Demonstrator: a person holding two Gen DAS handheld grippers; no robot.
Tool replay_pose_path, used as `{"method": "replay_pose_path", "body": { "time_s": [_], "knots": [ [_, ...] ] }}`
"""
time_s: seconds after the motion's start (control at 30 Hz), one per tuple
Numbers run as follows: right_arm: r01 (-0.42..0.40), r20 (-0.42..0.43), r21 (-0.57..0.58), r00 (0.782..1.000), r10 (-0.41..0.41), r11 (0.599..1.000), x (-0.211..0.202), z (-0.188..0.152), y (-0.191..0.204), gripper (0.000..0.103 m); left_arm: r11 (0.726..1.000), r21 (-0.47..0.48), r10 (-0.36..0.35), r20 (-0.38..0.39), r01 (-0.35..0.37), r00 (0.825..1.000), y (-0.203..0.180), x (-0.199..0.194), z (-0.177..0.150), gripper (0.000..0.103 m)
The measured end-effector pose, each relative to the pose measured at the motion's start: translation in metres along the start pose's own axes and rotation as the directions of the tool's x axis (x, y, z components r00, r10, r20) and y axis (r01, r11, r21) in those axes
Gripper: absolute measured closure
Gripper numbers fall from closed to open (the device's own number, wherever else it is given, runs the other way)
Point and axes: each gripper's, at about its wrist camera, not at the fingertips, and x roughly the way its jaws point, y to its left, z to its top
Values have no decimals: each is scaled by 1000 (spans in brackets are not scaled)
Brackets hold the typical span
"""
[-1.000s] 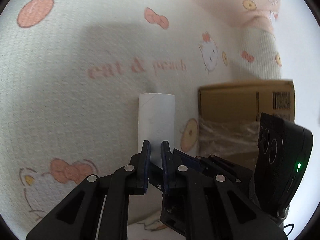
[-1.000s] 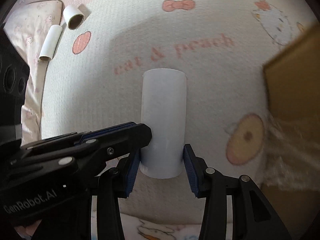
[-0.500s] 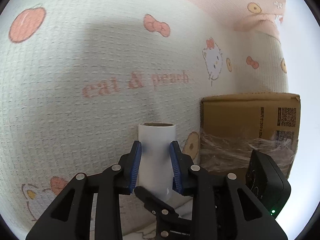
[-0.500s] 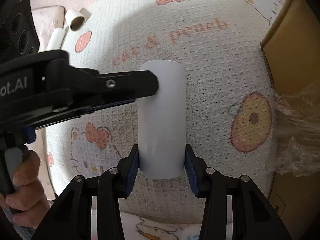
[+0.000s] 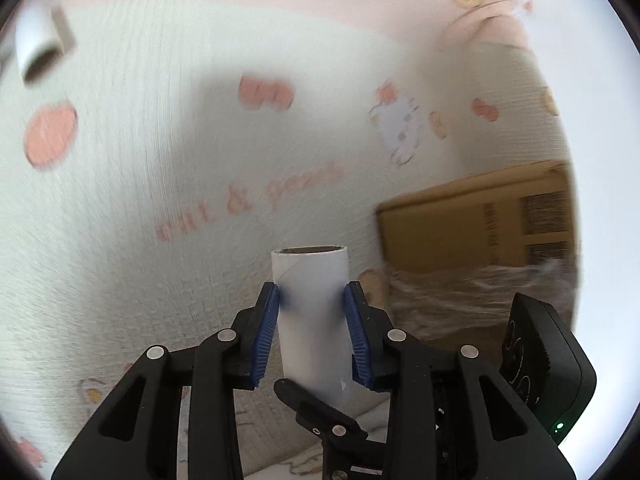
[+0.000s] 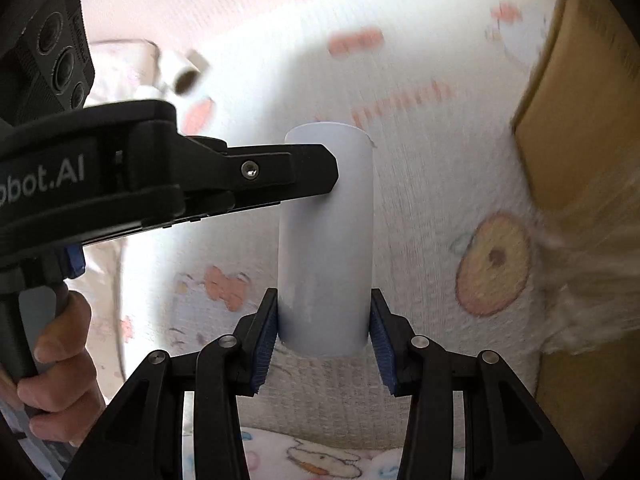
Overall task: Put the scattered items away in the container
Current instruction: 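Lift the second tube with both grippers and carry it to the box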
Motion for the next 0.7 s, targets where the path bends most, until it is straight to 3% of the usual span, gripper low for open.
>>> {"method": "replay_pose_path", "body": {
  "time_s": [0.2, 0.4, 0.6, 0.7],
  "knots": [
    [3, 177, -75, 984, 11, 997, -66, 9, 19, 62, 996, 92, 0, 143, -13, 990, -49, -63, 12, 65],
    [14, 349, -94, 937, 20, 995, -133, 11, 16, 62, 975, 219, -7, 231, -45, 973, -113, -103, 23, 65],
    [30, 446, -77, 895, 7, 997, -182, -3, -9, 62, 932, 358, -39, 239, -50, 970, -177, -103, 23, 66],
    [17, 454, -55, 891, 10, 998, -204, -13, -36, 62, 914, 406, -68, 212, -24, 975, -205, -98, 20, 67]
  ]
}}
